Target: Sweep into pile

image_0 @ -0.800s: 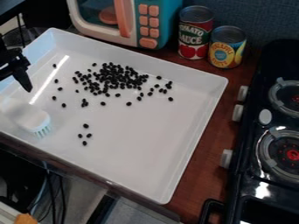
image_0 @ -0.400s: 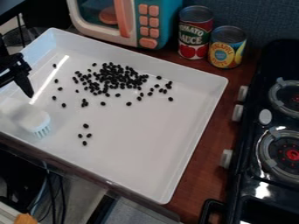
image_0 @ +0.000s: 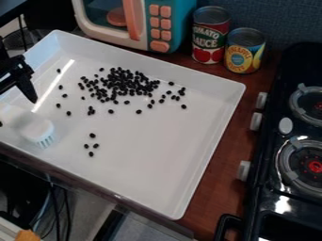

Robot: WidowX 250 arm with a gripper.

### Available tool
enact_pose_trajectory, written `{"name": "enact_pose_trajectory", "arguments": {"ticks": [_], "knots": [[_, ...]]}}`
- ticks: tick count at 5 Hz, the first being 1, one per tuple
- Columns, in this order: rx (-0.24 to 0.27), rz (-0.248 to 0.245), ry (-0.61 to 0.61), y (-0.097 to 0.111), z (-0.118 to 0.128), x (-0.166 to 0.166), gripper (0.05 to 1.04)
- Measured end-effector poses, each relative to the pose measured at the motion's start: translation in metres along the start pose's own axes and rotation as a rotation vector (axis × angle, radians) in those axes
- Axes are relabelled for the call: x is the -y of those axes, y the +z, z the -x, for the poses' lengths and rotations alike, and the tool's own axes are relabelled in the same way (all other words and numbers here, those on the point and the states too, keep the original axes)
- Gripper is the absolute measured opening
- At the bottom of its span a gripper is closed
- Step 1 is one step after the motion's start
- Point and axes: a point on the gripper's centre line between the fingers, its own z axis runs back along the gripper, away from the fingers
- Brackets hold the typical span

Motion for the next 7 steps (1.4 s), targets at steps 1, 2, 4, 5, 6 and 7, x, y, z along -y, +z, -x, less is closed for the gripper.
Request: {"name": "enact_pose_trajectory", "arguments": {"ticks": [1,2,4,5,6,7], "knots": [[0.023,0.019,0.062,-0.004,0.0,-0.001,0.999],[0.035,0.003,0.126,-0.008,-0.002,-0.004,0.999],[0.053,-0.05,0.083,-0.024,0.004,-0.003,0.999],[0.064,-0.058,0.094,-0.027,0.003,-0.003,0.999],[0.068,-0.063,0.115,-0.029,0.004,-0.001,0.948],[0.077,-0.063,0.142,-0.033,0.002,-0.002,0.737]]}}
